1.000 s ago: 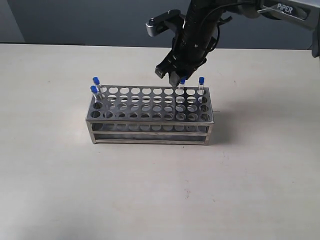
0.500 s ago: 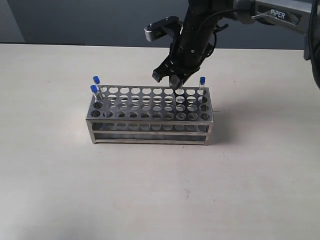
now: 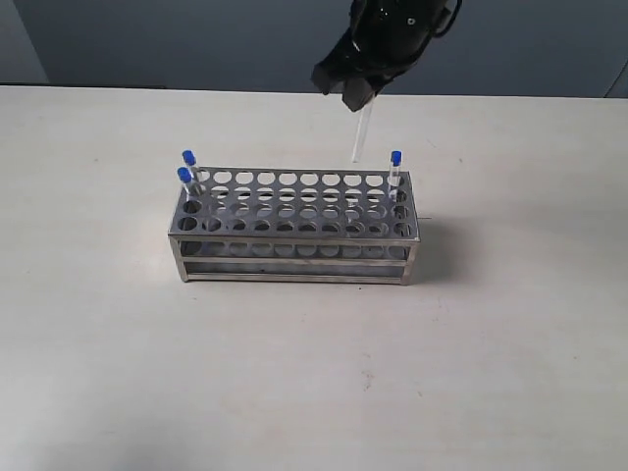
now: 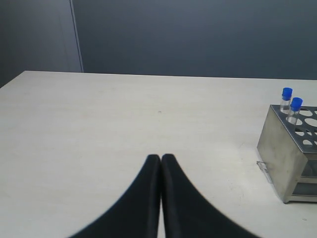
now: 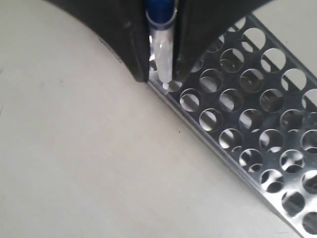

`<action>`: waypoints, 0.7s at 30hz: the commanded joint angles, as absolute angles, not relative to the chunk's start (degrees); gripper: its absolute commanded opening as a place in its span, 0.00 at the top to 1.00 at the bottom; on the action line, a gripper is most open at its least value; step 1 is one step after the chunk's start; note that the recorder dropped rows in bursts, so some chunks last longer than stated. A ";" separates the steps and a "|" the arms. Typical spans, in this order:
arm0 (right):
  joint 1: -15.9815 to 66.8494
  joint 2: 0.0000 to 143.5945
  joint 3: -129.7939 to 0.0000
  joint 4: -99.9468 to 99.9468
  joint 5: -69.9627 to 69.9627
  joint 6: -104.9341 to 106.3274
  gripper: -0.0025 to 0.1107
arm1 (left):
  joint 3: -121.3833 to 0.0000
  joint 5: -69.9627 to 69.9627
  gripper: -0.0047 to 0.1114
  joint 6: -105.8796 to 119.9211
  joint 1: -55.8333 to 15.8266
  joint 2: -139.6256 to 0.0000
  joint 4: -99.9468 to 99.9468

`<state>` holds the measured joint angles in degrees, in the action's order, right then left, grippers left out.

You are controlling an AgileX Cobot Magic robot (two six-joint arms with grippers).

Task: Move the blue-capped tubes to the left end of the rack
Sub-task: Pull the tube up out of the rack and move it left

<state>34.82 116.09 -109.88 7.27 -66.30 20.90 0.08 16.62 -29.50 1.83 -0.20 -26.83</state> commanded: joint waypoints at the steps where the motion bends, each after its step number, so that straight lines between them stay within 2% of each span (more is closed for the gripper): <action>1: 37.16 114.58 -109.94 9.78 -66.95 25.33 0.99 | 0.00 16.70 0.95 -29.59 1.60 0.00 -26.87; 12: 48.86 116.85 -109.94 12.21 -51.35 36.55 0.99 | 0.00 16.70 0.95 -29.59 1.60 0.00 -26.87; 21: 50.95 122.21 -110.04 12.25 -48.48 38.04 0.99 | 0.00 16.70 0.95 -29.59 1.60 0.00 -26.87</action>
<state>50.95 121.53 -109.88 12.23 -49.96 37.49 0.08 16.62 -29.50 1.83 -0.20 -26.83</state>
